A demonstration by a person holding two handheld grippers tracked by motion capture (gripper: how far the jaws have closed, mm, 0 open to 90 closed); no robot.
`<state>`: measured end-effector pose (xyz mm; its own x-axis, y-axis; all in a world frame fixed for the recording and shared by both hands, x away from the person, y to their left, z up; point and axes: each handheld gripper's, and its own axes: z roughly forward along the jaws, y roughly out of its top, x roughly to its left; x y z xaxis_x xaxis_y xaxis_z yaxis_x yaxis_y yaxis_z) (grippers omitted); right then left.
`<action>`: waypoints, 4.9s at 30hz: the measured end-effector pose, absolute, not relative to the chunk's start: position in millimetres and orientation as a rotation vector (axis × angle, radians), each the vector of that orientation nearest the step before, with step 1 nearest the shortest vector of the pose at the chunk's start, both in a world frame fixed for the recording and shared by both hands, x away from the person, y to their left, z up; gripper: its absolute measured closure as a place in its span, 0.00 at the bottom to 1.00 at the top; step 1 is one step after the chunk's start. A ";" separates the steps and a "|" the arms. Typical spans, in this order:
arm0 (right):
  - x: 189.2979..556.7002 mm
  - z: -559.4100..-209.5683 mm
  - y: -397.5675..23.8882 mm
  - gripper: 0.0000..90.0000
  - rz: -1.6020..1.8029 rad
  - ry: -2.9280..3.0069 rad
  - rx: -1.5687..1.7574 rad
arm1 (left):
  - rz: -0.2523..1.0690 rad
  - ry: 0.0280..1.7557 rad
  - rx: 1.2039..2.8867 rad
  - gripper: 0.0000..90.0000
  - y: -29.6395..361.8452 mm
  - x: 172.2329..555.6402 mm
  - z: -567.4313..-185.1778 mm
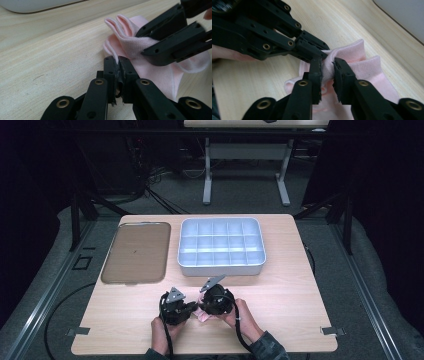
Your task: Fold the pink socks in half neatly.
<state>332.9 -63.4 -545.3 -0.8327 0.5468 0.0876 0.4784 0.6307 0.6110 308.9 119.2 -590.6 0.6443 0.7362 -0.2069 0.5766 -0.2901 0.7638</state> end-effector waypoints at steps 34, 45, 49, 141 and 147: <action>333.6 -561.0 -88.6 0.75 0.881 2.726 0.882 | 0.259 1.047 1.850 0.79 142.6 299.2 -557.2; 334.7 -560.6 -89.4 0.74 0.881 2.732 0.886 | 0.225 1.030 1.964 0.73 126.6 306.0 -574.9; 334.9 -560.9 -89.7 0.74 0.889 2.731 0.892 | 0.205 1.038 1.991 0.83 125.3 308.1 -584.2; 327.6 -565.5 -44.6 0.82 1.030 2.805 0.696 | 0.262 1.125 1.909 0.92 148.1 294.1 -587.3; 319.7 -548.9 -59.7 0.54 1.178 2.766 0.669 | 0.303 1.086 1.863 0.89 154.4 289.7 -565.3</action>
